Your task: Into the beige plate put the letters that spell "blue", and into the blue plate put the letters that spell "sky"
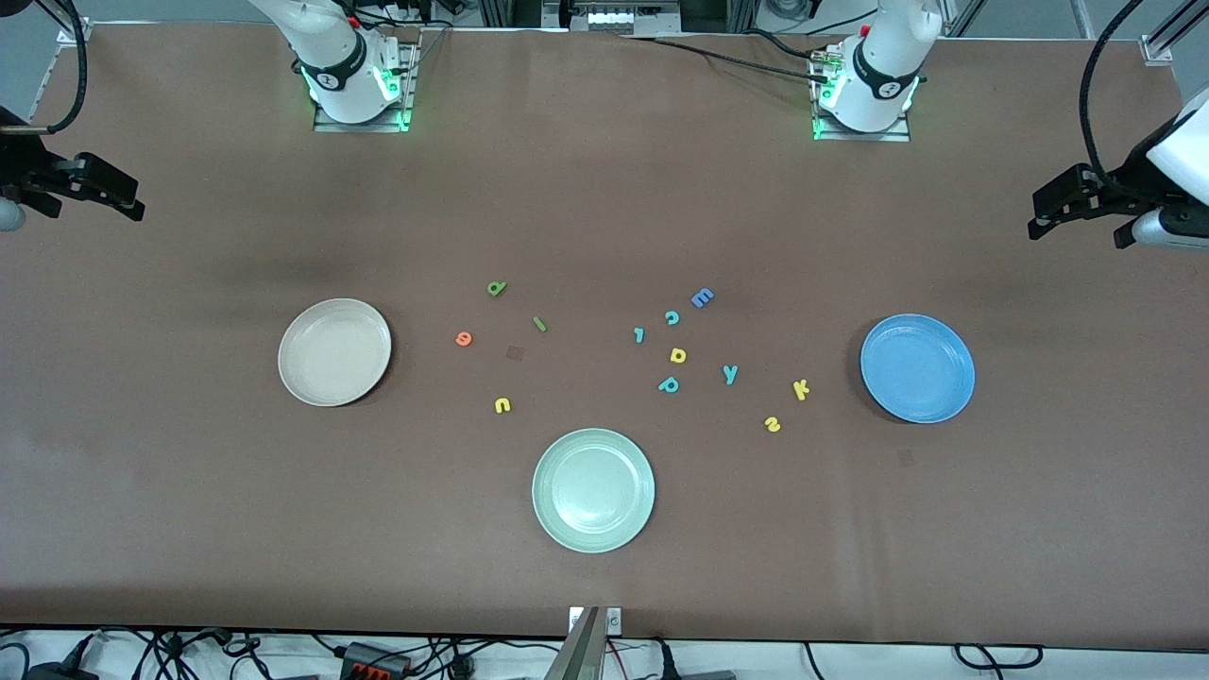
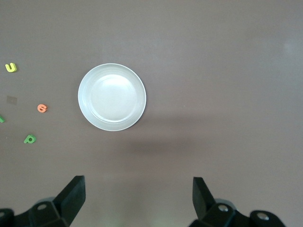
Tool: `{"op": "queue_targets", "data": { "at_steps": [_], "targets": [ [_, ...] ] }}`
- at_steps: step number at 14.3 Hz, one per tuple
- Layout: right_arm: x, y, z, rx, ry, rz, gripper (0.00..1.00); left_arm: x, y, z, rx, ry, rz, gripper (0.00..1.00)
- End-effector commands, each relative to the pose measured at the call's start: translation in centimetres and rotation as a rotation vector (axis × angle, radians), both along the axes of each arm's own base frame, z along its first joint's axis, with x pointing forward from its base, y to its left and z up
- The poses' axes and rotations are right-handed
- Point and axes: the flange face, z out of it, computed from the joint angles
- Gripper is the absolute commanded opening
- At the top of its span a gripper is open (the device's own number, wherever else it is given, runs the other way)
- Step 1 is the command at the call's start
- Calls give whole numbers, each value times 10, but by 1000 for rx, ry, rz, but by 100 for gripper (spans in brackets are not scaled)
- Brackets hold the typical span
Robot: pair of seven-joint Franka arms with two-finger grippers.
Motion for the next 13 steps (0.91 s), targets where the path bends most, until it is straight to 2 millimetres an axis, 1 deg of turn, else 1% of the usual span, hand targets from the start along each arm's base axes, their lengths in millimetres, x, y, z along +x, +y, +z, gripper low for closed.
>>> {"op": "queue_targets", "data": {
  "at_steps": [1, 5, 11, 12, 13],
  "targets": [
    [-6, -2, 1, -5, -2, -4, 100, -1, -2, 7, -4, 2, 6, 100],
    [-1, 0, -6, -11, 8, 9, 100, -1, -2, 7, -4, 2, 6, 100],
    [1, 0, -4, -13, 8, 13, 100, 0, -2, 5, -3, 8, 6, 100],
    [0, 1, -6, -12, 17, 14, 100, 1, -2, 2, -3, 11, 5, 100],
    [0, 1, -6, -12, 20, 16, 100, 6, -2, -10, -5, 38, 3, 100]
  ]
}}
